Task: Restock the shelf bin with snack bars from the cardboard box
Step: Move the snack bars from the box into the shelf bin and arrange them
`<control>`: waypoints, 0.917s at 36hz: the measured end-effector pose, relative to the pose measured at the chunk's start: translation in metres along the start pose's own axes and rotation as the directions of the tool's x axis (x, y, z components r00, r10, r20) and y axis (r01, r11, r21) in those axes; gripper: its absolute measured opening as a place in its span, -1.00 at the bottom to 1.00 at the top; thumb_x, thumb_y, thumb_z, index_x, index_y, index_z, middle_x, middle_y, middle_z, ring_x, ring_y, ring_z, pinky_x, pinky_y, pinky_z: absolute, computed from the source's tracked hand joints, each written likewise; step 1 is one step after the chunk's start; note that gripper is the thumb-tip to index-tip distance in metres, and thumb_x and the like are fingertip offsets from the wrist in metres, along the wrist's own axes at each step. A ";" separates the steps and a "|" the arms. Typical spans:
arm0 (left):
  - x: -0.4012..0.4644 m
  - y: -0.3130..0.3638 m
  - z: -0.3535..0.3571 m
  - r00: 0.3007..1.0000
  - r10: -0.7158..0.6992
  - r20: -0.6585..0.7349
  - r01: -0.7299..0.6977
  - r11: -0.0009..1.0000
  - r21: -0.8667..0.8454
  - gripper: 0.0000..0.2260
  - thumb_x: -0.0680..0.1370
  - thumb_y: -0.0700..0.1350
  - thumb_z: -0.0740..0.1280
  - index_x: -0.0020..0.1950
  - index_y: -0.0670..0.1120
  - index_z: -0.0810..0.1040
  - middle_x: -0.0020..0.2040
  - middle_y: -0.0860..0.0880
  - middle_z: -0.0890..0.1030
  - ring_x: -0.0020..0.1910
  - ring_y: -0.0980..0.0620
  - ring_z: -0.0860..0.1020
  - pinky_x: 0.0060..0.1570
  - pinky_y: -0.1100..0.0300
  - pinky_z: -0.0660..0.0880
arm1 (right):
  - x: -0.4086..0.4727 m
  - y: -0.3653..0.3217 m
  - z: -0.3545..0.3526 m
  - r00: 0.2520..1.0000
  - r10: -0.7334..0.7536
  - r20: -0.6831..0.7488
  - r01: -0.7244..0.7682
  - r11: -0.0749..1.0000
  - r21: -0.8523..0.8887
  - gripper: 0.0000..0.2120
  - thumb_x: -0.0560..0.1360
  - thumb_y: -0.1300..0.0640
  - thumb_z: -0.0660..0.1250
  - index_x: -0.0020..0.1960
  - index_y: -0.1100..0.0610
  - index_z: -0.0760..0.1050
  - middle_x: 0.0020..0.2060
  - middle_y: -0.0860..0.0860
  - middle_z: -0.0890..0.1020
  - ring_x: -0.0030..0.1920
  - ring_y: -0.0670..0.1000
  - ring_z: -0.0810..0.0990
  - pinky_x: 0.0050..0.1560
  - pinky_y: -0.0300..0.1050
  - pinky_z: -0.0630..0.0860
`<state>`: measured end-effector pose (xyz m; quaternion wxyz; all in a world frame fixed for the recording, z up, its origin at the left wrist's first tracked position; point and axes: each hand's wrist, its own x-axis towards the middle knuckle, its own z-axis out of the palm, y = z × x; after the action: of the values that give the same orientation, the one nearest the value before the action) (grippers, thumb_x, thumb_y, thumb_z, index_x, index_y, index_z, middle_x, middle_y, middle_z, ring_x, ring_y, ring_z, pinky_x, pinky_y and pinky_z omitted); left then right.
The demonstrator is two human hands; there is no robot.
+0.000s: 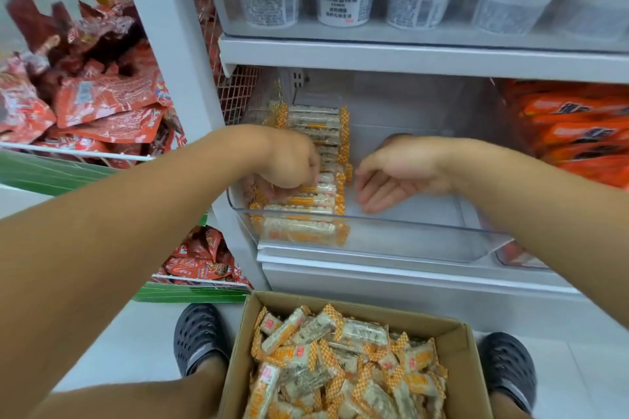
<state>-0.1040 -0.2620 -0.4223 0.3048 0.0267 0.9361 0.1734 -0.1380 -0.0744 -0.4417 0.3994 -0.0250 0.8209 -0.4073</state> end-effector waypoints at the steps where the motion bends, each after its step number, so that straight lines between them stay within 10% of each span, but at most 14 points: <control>1: -0.007 0.001 0.001 0.997 0.052 -0.065 -0.050 0.998 0.034 -0.83 0.65 -0.07 0.25 -0.03 -0.06 0.61 -0.21 -0.03 0.64 -0.26 0.01 0.61 -0.30 0.20 0.56 | -0.010 0.003 -0.005 0.995 -0.071 -0.071 0.069 0.997 -0.032 -0.75 0.62 0.14 0.28 0.05 0.35 0.56 -0.06 0.27 0.68 -0.06 0.20 0.70 -0.03 -0.02 0.68; 3: -0.020 0.008 0.010 0.955 0.174 -0.241 -0.164 0.985 0.063 -0.84 0.62 -0.02 0.31 -0.04 -0.04 0.63 -0.24 0.06 0.63 -0.28 0.13 0.58 -0.26 0.27 0.49 | -0.033 0.016 -0.009 0.924 -0.291 -0.246 0.268 0.955 -0.125 -0.80 0.59 0.11 0.35 -0.01 0.26 0.60 -0.09 0.21 0.69 -0.09 0.20 0.70 -0.03 0.05 0.68; 6: -0.035 0.026 0.050 0.760 0.305 -0.573 -0.423 0.903 -0.081 -0.86 0.58 -0.04 0.37 -0.12 -0.07 0.63 -0.29 0.09 0.59 -0.39 0.25 0.50 -0.28 0.30 0.43 | -0.074 0.054 0.007 0.564 -0.620 -0.545 0.585 0.766 -0.266 -0.87 0.54 0.13 0.39 -0.16 0.14 0.62 -0.31 0.12 0.66 -0.33 0.06 0.66 -0.32 -0.07 0.59; 9: -0.044 0.047 0.122 0.555 0.332 -0.763 -0.610 0.786 -0.102 -0.87 0.56 -0.07 0.36 -0.19 -0.04 0.56 -0.40 0.09 0.51 -0.43 0.19 0.46 -0.36 0.32 0.35 | -0.094 0.118 0.052 0.331 -0.600 -0.728 0.642 0.709 -0.292 -0.75 0.56 0.14 0.34 -0.24 0.24 0.56 -0.44 0.15 0.55 -0.44 0.06 0.47 -0.39 -0.11 0.37; 11: -0.041 0.051 0.178 0.596 0.338 -0.728 -0.577 0.811 -0.096 -0.84 0.55 -0.04 0.36 -0.21 -0.03 0.55 -0.43 0.08 0.50 -0.43 0.15 0.47 -0.36 0.24 0.39 | -0.081 0.171 0.086 0.395 -0.486 -0.780 0.542 0.808 -0.229 -0.69 0.57 0.10 0.30 -0.30 0.21 0.52 -0.47 0.10 0.52 -0.43 0.02 0.44 -0.35 -0.08 0.34; 14: -0.024 0.039 0.268 0.854 0.318 -0.411 -0.371 0.927 -0.054 -0.88 0.55 0.02 0.35 -0.07 -0.01 0.58 -0.23 0.08 0.59 -0.16 0.02 0.58 -0.17 0.14 0.47 | -0.049 0.257 0.132 0.787 -0.235 -0.570 0.139 0.968 -0.207 -0.78 0.54 0.08 0.36 -0.28 0.03 0.49 -0.43 -0.11 0.51 -0.36 -0.16 0.48 -0.26 -0.12 0.35; 16: -0.016 0.023 0.323 0.953 0.229 -0.198 -0.231 0.973 0.014 -0.75 0.55 0.03 0.35 0.19 -0.02 0.56 0.12 -0.04 0.61 0.15 -0.07 0.55 0.13 0.08 0.46 | -0.034 0.308 0.156 0.919 -0.061 -0.390 -0.062 0.954 -0.295 -0.87 0.46 0.03 0.44 -0.16 0.06 0.55 -0.27 -0.04 0.62 -0.17 -0.01 0.61 -0.15 -0.07 0.51; 21: -0.009 -0.006 0.412 0.997 0.044 -0.067 -0.050 0.994 -0.094 -0.49 0.54 0.16 0.36 0.41 -0.03 0.42 0.37 -0.05 0.43 0.29 -0.07 0.47 0.28 0.00 0.42 | -0.015 0.355 0.180 0.931 0.152 -0.332 -0.241 0.940 -0.243 -0.25 0.20 -0.45 0.39 0.08 0.14 0.50 0.04 0.14 0.62 0.02 0.14 0.60 -0.01 0.05 0.60; 28: 0.016 -0.016 0.425 0.998 0.018 -0.062 -0.034 0.963 -0.267 -0.52 0.35 0.12 0.58 0.15 0.02 0.48 0.12 -0.02 0.52 -0.01 -0.04 0.54 -0.03 0.03 0.52 | -0.001 0.358 0.177 0.952 0.058 -0.301 -0.169 0.919 -0.356 -0.62 0.41 -0.07 0.54 -0.26 0.15 0.43 -0.32 0.04 0.49 -0.19 0.10 0.54 -0.21 -0.01 0.48; 33: 0.012 -0.014 0.419 0.999 0.004 -0.054 -0.019 0.957 -0.290 -0.41 0.27 0.07 0.65 0.13 0.03 0.40 0.09 0.03 0.44 -0.02 -0.02 0.50 -0.12 0.09 0.46 | -0.008 0.360 0.162 0.951 0.010 -0.309 -0.052 0.990 -0.128 -0.76 0.54 0.08 0.41 -0.22 0.18 0.48 -0.39 0.09 0.34 -0.38 0.04 0.30 -0.32 -0.08 0.22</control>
<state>0.1298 -0.1444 -0.7500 0.2795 -0.0174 0.9081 0.3112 0.0791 0.0631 -0.7413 0.2705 0.0250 0.8989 -0.3438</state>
